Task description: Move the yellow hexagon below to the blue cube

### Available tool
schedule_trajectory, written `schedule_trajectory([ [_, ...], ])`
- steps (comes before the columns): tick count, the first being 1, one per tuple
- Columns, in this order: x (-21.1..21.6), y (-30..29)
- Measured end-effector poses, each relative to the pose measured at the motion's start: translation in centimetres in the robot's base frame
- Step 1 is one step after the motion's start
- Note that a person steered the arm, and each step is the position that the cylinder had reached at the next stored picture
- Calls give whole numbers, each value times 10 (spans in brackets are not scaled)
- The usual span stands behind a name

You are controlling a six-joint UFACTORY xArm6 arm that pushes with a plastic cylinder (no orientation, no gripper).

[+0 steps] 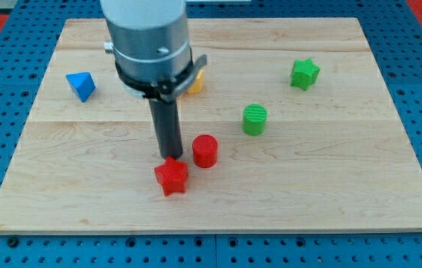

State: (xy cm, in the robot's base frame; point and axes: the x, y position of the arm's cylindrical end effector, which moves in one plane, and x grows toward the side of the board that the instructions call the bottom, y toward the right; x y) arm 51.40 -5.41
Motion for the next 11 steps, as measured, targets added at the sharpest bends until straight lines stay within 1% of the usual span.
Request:
schedule_trajectory([
  [1,8,3],
  [2,1,-43],
  [3,-54,-38],
  [4,-98,-19],
  [5,-102,36],
  [6,-155,75],
  [7,-161,10],
  [8,-154,-62],
  [9,-137,-97],
  [10,-125,-99],
  [11,-91,-99],
])
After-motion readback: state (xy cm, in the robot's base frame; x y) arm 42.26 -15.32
